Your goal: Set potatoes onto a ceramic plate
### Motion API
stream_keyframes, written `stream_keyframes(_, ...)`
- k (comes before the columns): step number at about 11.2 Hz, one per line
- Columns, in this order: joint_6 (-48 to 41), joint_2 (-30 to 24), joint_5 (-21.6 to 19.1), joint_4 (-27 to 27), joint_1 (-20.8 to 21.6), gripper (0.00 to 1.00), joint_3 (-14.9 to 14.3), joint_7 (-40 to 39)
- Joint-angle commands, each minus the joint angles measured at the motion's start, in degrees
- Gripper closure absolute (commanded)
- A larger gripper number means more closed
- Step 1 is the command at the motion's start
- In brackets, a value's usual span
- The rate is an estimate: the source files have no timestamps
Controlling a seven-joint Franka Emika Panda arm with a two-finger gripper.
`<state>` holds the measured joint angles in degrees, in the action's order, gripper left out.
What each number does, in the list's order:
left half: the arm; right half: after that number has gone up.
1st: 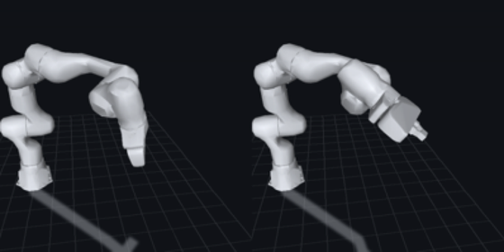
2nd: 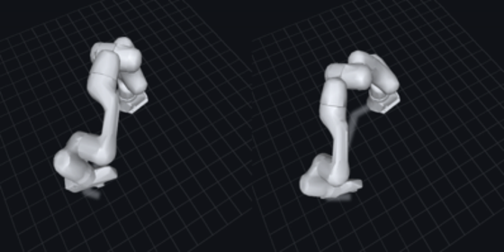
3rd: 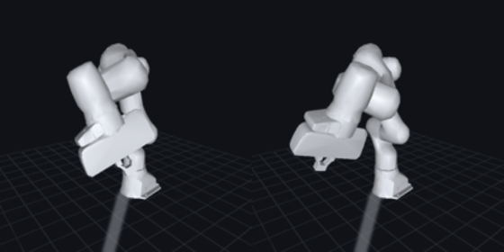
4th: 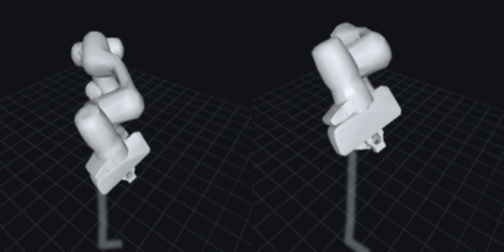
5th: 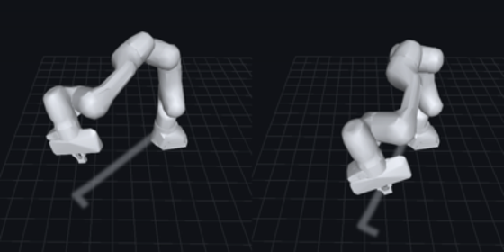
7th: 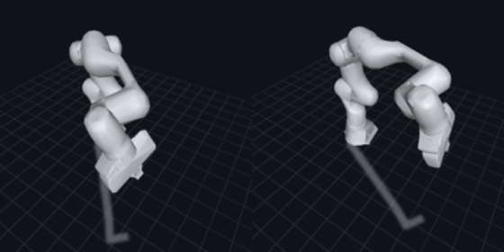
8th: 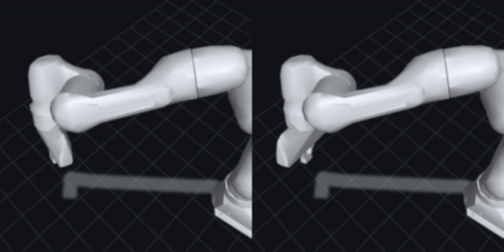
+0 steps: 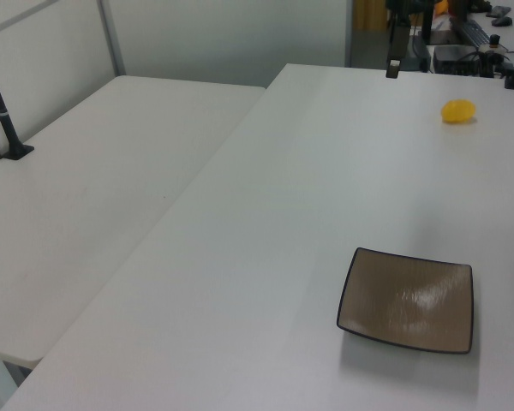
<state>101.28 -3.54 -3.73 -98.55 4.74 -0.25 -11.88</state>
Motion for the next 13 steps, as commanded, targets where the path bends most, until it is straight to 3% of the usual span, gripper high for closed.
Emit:
stream_keyframes(1, 0.7, -0.2, 0.5, -0.4, 0.2, 0.0, -0.2, -0.6)
stream_keyframes(8, 0.1, -0.2, 0.5, -0.8, 0.1, 0.0, -0.2, -2.0)
stream_keyframes(13, -3.9, -0.2, 1.2, -1.0, -2.9, 0.0, -0.7, -18.1)
